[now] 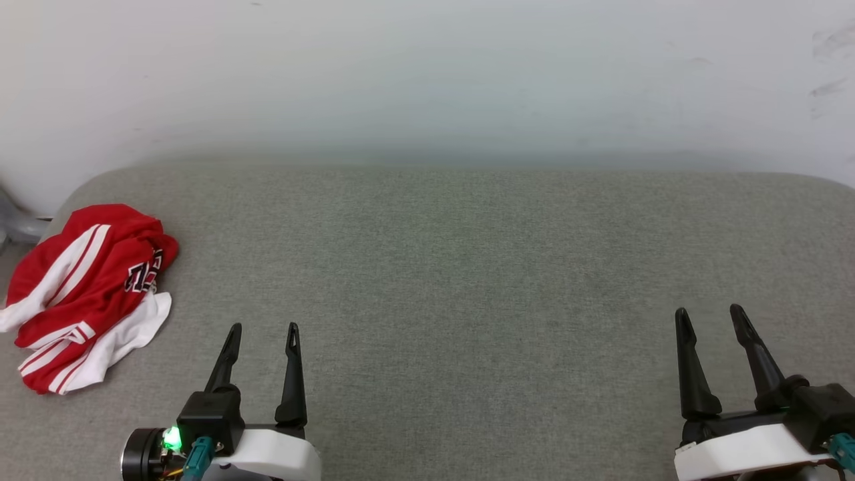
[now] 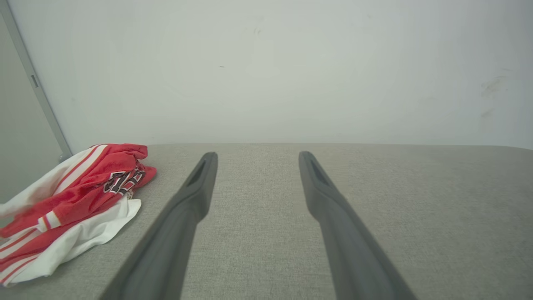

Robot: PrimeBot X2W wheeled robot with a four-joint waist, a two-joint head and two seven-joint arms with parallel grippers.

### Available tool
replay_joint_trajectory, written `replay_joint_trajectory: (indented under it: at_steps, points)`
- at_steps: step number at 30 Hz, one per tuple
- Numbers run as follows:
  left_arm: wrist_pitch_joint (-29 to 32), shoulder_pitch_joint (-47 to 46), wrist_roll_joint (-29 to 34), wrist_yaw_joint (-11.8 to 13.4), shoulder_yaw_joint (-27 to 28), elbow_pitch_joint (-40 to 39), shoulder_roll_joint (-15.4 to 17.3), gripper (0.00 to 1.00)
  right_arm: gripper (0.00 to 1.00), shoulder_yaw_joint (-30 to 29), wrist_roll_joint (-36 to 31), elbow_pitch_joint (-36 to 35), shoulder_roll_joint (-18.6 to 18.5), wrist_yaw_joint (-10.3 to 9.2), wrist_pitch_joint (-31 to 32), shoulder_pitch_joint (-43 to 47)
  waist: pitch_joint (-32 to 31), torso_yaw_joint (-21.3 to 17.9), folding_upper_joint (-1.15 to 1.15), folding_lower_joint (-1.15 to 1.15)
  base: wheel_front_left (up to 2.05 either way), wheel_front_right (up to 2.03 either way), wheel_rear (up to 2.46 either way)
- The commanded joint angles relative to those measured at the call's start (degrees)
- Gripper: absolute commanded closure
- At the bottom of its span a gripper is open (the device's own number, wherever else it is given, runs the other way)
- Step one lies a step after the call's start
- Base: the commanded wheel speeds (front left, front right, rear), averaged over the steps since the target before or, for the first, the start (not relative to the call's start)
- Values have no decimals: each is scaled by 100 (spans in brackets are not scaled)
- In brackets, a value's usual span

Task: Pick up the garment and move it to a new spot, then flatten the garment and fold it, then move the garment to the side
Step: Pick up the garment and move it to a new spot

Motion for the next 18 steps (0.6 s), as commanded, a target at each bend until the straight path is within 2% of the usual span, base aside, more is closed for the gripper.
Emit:
replay_joint_trajectory:
  at_steps: [1,8,18]
  points:
    - [-45,-21,-18,13,-1,2,-7,0,0,11,-8,-19,7,-4,-13,23,6,52,0,0,0,0,0]
    - [-43,-75,-32,26,55,10,-7,0,0,47,-45,-45,7,-4,-13,45,26,409,0,0,0,0,0]
    - [-31,-77,-71,37,121,11,-6,0,0,69,-59,-63,7,-4,-13,87,44,1199,0,0,0,0,0]
